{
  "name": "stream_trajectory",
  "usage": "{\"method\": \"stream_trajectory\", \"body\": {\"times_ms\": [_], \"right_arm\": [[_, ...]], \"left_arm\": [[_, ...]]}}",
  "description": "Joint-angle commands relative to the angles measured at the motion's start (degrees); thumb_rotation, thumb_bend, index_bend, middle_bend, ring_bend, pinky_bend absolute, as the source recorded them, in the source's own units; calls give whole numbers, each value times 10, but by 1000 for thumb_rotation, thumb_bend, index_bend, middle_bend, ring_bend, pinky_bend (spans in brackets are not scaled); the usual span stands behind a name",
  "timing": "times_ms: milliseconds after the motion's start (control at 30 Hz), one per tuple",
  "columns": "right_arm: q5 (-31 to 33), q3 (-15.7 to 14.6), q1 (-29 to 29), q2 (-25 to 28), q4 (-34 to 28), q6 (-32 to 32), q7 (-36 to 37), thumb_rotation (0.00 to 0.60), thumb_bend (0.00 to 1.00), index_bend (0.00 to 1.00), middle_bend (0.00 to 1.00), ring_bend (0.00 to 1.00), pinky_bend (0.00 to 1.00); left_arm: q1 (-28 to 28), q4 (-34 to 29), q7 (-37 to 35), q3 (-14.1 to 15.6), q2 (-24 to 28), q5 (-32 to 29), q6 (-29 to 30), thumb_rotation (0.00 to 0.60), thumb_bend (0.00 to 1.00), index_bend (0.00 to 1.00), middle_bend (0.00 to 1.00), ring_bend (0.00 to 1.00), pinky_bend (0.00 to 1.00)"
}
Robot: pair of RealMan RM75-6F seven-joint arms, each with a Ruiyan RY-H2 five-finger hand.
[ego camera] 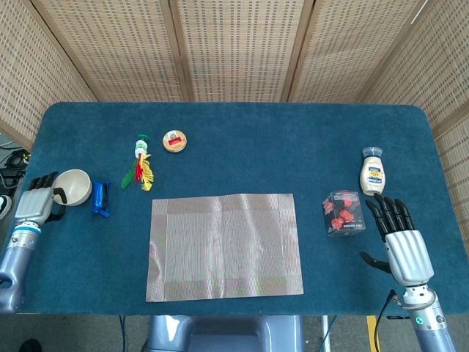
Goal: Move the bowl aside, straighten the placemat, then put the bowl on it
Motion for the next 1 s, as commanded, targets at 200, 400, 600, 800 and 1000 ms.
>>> {"method": "stream_trajectory", "body": {"times_ms": [200,400,600,800,1000], "right_arm": [[-2,-1,0,1,-1,0,2,600,0,38,0,0,0],[-3,0,-1,3,-3,4,5,600,0,38,0,0,0],[-4,1,-2,7,-6,7,10,600,0,38,0,0,0],[-5,1,-4,12,-9,10,17,600,0,38,0,0,0],[-4,2,-4,14,-9,11,19,600,0,38,0,0,0]], "left_arm": [[5,-6,-2,-12,5,6,12,600,552,649,0,0,0],[15,-84,-23,-22,51,45,90,600,568,656,0,0,0],[18,-216,7,-26,113,113,198,600,594,668,0,0,0],[5,-386,110,-27,154,167,243,600,599,691,0,0,0],[-38,-477,201,-8,123,231,209,600,599,697,0,0,0]]}}
